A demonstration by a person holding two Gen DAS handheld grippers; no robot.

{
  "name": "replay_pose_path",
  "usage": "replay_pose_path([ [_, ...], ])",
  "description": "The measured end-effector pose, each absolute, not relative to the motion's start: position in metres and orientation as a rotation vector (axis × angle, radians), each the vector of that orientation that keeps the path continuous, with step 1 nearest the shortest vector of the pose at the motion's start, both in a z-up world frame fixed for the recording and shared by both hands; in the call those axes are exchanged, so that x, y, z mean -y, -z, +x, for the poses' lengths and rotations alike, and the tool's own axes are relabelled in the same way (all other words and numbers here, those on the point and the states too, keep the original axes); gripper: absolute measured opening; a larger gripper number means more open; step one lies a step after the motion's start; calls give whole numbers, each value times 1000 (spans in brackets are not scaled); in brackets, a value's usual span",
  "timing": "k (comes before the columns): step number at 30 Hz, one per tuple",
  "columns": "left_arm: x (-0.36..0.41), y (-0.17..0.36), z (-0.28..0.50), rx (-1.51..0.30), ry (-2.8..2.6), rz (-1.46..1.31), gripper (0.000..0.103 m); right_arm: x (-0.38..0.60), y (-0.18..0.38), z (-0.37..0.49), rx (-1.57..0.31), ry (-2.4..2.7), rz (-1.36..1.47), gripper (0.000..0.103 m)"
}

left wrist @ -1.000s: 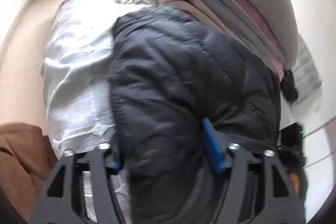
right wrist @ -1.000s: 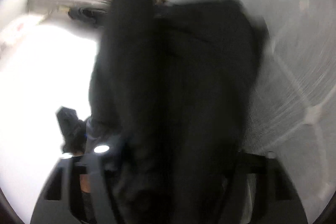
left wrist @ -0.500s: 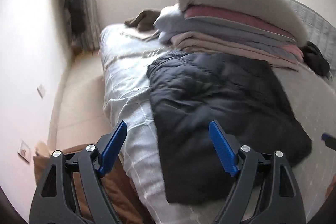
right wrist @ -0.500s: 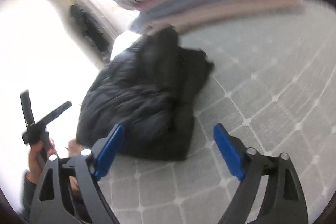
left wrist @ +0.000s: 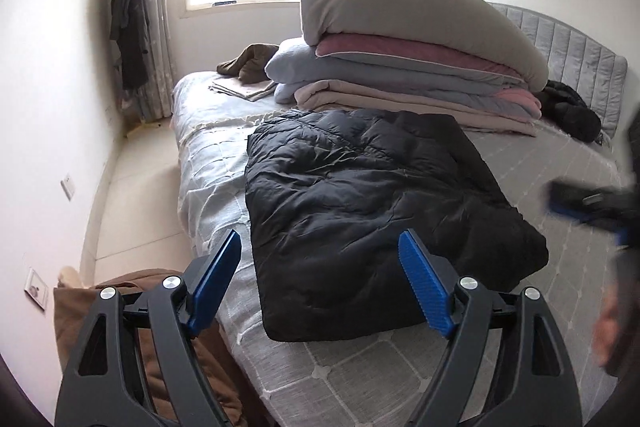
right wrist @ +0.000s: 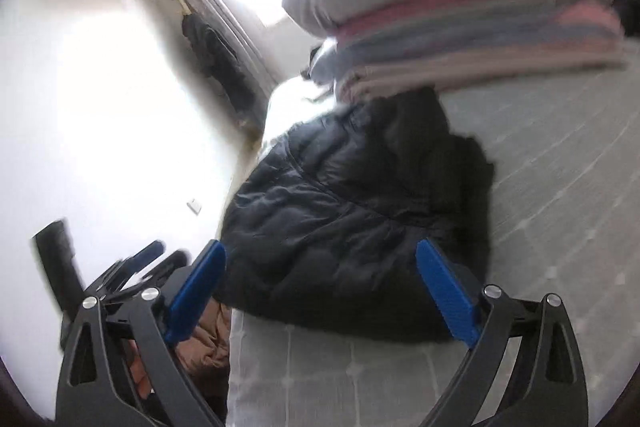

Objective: Fold large clothes

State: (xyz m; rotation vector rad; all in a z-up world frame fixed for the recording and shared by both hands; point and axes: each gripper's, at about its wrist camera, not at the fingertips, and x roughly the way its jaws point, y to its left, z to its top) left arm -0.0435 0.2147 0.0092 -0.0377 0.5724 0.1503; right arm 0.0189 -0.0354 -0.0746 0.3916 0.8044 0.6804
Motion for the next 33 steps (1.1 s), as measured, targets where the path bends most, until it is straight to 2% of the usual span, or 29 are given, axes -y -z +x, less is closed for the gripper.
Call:
replay_pose_path([
  [3,-217,-8,-43,-573,-165,-21,78,28,142,51,-1008,-650,420,93],
  [5,-220,-9,-46,-568,-167,-17,78,32,148,47,-1002,-640,423,93],
  [11,-221,-20,-54,-548,-156,-27,78,29,96,1,-854,-535,229,93],
  [13,-216,-24,-58,-532,-143,-22,78,22,79,-22,-771,-472,134,96],
  [18,-204,-26,-61,-526,-130,15,78,-6,55,-66,-633,-341,-44,96],
  [25,-204,-27,-61,-533,-141,13,78,-36,36,-80,-595,-314,-64,96],
  [33,-206,-23,-57,-567,-153,8,78,-53,31,-76,-638,-243,-43,96],
])
